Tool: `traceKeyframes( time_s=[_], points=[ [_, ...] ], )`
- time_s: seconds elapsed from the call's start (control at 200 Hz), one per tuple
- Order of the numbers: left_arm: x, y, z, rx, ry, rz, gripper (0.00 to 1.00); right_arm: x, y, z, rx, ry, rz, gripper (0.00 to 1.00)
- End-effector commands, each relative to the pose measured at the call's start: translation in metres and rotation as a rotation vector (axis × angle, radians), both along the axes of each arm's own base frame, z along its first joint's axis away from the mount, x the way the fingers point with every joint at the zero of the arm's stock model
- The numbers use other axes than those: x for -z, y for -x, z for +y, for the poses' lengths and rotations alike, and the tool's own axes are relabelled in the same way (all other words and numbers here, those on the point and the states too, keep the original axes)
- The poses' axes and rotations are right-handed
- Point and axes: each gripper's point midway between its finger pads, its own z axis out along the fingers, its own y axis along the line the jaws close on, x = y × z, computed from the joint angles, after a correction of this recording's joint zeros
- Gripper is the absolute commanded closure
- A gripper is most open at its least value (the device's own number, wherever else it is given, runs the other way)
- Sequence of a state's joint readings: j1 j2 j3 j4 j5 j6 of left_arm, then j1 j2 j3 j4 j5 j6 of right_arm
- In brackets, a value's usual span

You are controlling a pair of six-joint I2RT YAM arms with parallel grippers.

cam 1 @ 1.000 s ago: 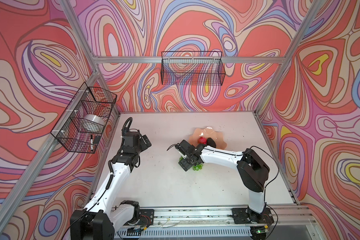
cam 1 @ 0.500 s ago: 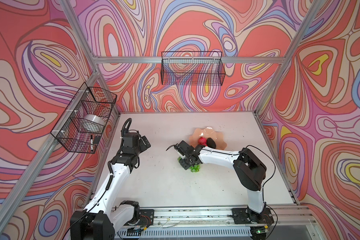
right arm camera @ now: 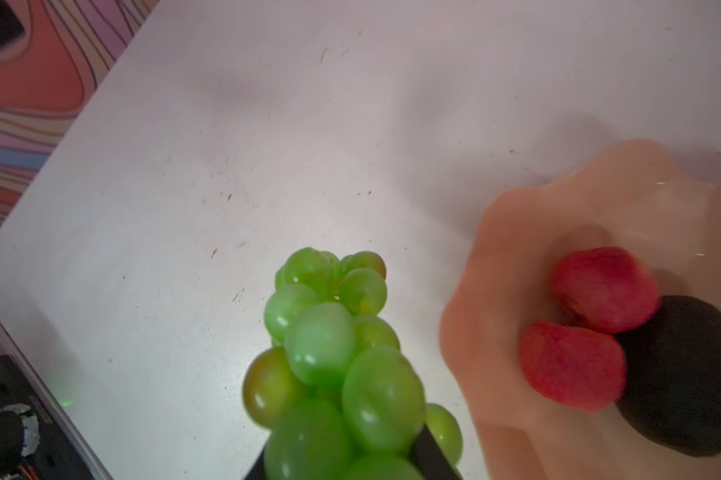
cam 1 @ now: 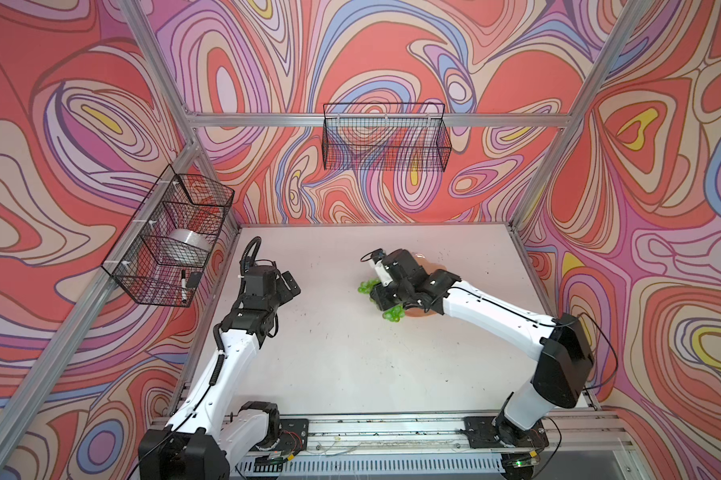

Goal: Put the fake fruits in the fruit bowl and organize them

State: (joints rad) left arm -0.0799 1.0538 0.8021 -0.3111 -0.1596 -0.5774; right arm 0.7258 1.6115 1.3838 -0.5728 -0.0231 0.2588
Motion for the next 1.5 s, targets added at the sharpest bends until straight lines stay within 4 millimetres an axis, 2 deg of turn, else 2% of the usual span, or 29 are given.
traceKeyframes(
  time_s=[0.0, 0.07, 0.165, 0.255, 0.401, 0.621, 0.781, 1.086, 1.247, 1.372, 1.407, 1.442, 1.497],
  points=[
    [0.001, 0.004, 0.003, -0.013, 0.005, 0.006, 0.01, -0.019, -0.02, -0.044, 0.128, -0.02, -0.014, 0.7],
    [0.002, 0.003, 0.002, -0.01, 0.01, 0.007, 0.01, -0.02, -0.035, -0.073, 0.203, -0.005, -0.023, 0.7],
    [0.002, 0.003, 0.002, -0.007, 0.014, 0.008, 0.01, -0.016, -0.052, -0.101, 0.264, 0.011, -0.039, 0.69],
    [0.005, 0.003, 0.001, -0.006, 0.018, 0.012, 0.01, -0.007, -0.069, -0.12, 0.306, 0.033, -0.056, 0.69],
    [0.005, 0.003, 0.0, -0.002, 0.023, 0.015, 0.01, 0.019, -0.092, -0.141, 0.355, 0.057, -0.055, 0.69],
    [0.002, 0.004, 0.004, -0.015, 0.009, 0.007, 0.01, 0.062, -0.106, -0.156, 0.394, 0.109, -0.019, 0.68],
    [-0.001, 0.005, 0.006, -0.022, -0.002, -0.005, 0.01, 0.087, -0.105, -0.167, 0.438, 0.105, 0.033, 0.66],
    [-0.002, 0.004, 0.008, -0.027, -0.009, -0.007, 0.01, 0.1, -0.104, -0.168, 0.452, 0.11, 0.065, 0.38],
    [-0.007, 0.005, 0.01, -0.031, -0.023, -0.026, 0.01, 0.084, -0.105, -0.169, 0.458, 0.091, 0.034, 0.28],
    [-0.015, 0.002, 0.009, -0.002, -0.053, -0.06, 0.0, 0.055, -0.108, -0.173, 0.471, 0.061, -0.021, 0.16],
    [-0.024, -0.003, 0.009, 0.003, -0.064, -0.107, 0.0, 0.045, -0.109, -0.175, 0.471, 0.044, -0.047, 0.13],
    [-0.027, -0.005, 0.01, 0.007, -0.079, -0.131, 0.0, 0.034, -0.109, -0.176, 0.469, 0.025, -0.079, 0.03],
    [-0.03, -0.006, 0.012, 0.012, -0.114, -0.171, 0.0, 0.019, -0.108, -0.184, 0.481, -0.002, -0.136, 0.01]
  ],
)
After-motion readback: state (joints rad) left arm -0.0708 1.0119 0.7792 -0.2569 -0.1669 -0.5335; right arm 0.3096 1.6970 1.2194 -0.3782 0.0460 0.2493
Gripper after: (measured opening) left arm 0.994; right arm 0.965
